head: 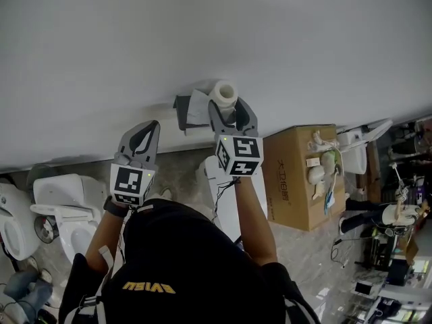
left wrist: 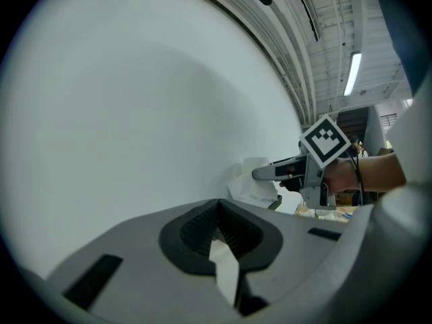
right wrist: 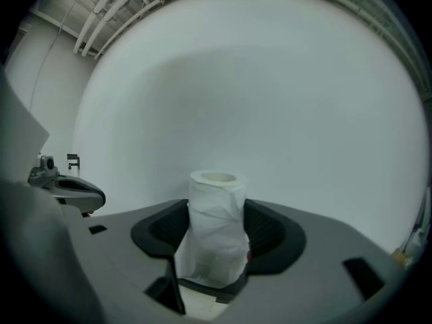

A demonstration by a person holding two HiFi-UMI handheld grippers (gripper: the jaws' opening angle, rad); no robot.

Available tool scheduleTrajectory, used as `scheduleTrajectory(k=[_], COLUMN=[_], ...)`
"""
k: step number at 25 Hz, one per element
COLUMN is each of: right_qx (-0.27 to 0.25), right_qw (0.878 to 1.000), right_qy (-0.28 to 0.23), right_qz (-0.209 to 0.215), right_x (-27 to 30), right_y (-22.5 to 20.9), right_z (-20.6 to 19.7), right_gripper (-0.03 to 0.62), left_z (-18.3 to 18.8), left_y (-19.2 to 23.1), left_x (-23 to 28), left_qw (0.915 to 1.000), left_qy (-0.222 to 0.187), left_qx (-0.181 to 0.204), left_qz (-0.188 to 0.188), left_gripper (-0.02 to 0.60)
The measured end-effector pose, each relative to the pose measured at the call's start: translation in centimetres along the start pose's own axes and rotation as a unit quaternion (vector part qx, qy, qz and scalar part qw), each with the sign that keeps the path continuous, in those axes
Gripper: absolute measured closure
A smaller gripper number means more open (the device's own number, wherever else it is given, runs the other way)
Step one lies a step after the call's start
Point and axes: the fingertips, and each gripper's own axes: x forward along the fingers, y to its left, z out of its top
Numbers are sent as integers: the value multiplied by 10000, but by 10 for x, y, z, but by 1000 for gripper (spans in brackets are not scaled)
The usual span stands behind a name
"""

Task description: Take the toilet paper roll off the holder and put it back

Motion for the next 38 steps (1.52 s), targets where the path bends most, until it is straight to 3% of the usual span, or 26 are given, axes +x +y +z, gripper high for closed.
scheduleTrajectory(k=[38], right_qx=[255], right_qw=[9942], right_qy=[-756], right_qz=[727], right_x=[-51], right_y=[-35], right_z=[88], right_gripper=[344], left_z=[8], left_y=[-29], left_x=[-1], left_qw=[10000], left_qy=[48], left_qx=[36], left_qz=[-57], left_gripper=[571])
